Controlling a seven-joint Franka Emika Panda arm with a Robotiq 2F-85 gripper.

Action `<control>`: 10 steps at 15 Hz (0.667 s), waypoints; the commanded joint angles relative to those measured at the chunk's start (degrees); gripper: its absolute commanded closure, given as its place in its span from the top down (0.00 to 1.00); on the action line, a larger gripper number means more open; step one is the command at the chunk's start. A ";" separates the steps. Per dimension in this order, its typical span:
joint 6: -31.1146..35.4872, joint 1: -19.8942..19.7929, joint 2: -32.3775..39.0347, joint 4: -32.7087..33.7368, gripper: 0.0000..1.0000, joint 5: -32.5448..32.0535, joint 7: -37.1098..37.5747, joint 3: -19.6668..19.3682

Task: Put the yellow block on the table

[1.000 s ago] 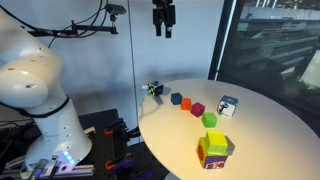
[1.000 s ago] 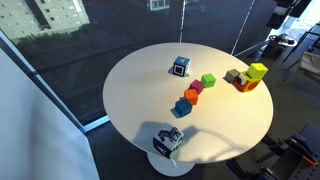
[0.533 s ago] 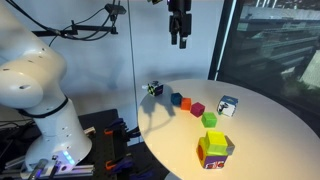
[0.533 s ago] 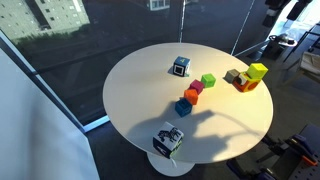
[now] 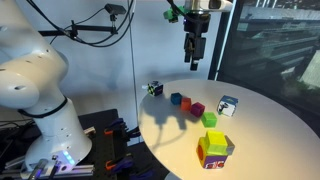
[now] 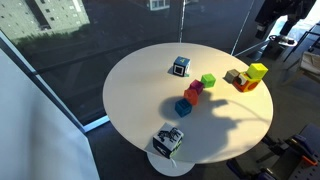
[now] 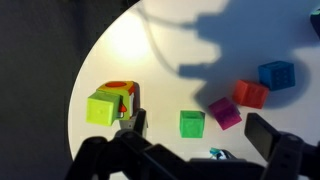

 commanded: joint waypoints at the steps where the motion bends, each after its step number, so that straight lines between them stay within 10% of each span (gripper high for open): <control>1: 2.99 -1.49 2.69 -0.33 1.00 -1.14 2.29 -1.79; 10: 13.25 -3.93 8.26 -2.01 1.00 -1.67 1.56 -6.26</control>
